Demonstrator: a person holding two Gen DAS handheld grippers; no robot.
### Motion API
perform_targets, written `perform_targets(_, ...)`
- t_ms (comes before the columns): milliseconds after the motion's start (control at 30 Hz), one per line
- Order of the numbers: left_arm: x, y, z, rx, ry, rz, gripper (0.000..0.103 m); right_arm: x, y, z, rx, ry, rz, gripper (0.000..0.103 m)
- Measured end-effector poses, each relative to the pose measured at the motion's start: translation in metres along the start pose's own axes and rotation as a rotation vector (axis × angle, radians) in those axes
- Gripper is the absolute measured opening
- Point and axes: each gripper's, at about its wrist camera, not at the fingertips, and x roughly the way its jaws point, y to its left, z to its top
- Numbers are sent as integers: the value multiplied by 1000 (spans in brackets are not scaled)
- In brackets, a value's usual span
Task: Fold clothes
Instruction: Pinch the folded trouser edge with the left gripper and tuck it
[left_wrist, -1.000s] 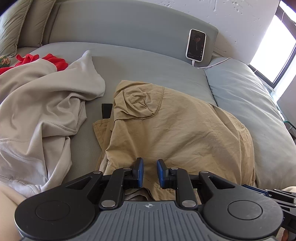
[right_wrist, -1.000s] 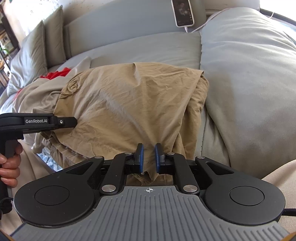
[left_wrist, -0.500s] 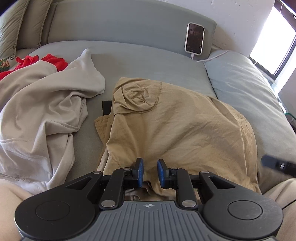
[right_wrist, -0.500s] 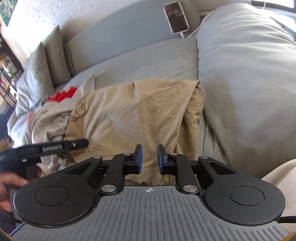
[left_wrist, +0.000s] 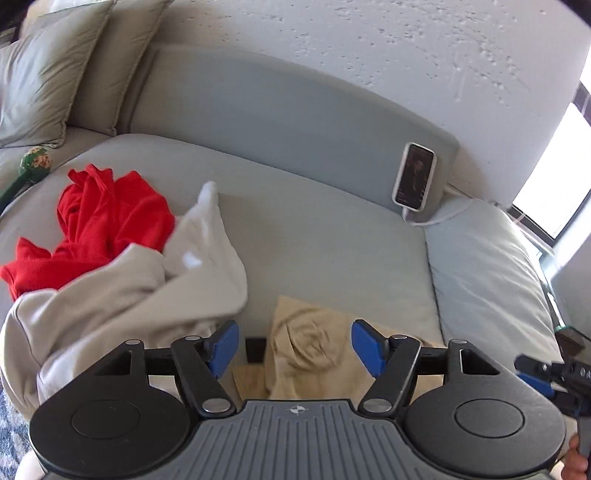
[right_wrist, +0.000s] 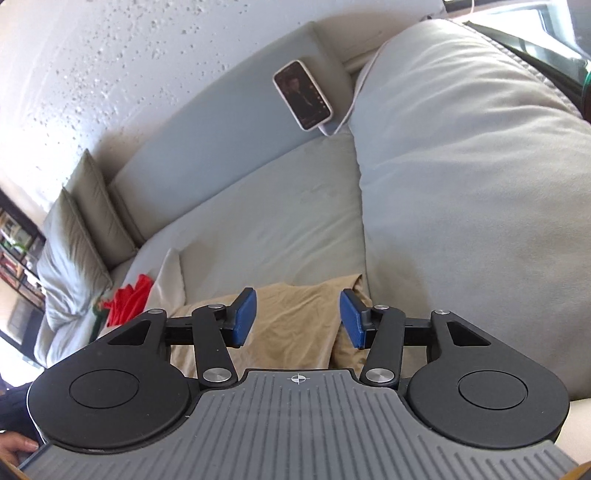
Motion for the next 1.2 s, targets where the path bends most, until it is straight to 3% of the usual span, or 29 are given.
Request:
perform_targets(167,59,13,32,-105,85,4,65,36,-23,13,169,59,10,53)
perform_targets(267,84,17,32,-176,180,-11,63,49,-39,14,306,100,74,53)
perform_targets(400,112,19,29,-244,281,-36,57,61,-52,13,388,117,40,51)
perform_targets(500,122,19,26,-279,304,-82,52,71,-61,14,428,140,28,44)
perform_targets(667,131,17,22,-281,302,-77,45,98,-71,19,488,186,34,41)
perform_targets(733,132,16,20,-259,293,-56,25,108,-76,19,523,200,40,38)
perform_targets(800,128,14,17,-228,262,-40,12,114,-80,17,554,195,39,22)
perform_targets(833,123,14,15,-222,232,-38,10,115,-80,16,564,178,33,6)
perform_targets(1033,77,17,-3,-213,45,-7,8,82,-72,4,537,-8,50,0)
perform_targets(1100,71,17,-8,-180,25,16,8,69,-73,3,533,-54,18,0)
perform_targets(1200,72,19,-6,-152,23,42,18,63,-73,9,473,-27,-18,0)
